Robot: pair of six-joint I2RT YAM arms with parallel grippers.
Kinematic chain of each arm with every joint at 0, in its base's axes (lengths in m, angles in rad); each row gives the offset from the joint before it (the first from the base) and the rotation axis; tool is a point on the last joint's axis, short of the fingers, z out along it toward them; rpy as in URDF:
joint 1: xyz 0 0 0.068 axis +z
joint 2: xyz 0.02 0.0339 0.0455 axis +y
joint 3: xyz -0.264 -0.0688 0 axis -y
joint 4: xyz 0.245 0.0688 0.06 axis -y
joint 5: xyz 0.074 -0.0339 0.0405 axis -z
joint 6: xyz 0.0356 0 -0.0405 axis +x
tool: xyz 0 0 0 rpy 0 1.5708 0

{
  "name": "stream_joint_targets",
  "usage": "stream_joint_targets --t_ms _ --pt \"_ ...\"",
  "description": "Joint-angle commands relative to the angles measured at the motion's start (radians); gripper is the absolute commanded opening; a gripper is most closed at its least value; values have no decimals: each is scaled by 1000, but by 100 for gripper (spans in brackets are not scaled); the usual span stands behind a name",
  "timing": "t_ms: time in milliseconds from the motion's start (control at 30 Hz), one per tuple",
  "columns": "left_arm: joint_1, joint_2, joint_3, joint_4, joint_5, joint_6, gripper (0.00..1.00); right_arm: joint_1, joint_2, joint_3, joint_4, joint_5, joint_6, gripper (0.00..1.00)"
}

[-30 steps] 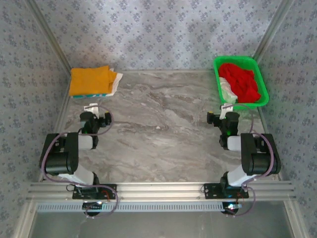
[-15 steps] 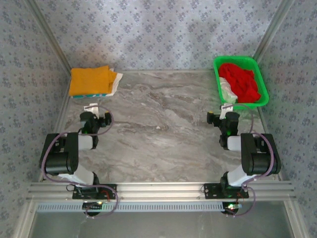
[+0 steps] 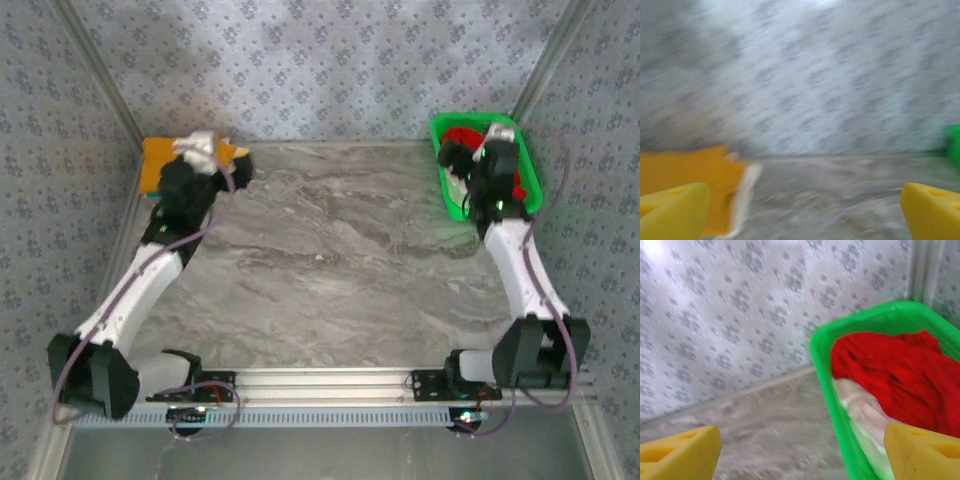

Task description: Fold and stack the t-shirts

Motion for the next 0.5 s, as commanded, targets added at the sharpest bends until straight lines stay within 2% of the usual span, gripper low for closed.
stream_joint_targets --t_ms 0,200,333,467 --pt "-139 202 222 -282 69 55 98 -58 206 255 -443 -1 57 84" --pt "-274 530 555 -333 186 80 98 -174 569 674 -600 48 35 82" --pt "-329 645 665 -353 196 81 98 -240 834 1004 -716 -119 54 81" --pt "-351 680 668 -345 197 76 98 -238 1081 1345 -831 -186 67 82"
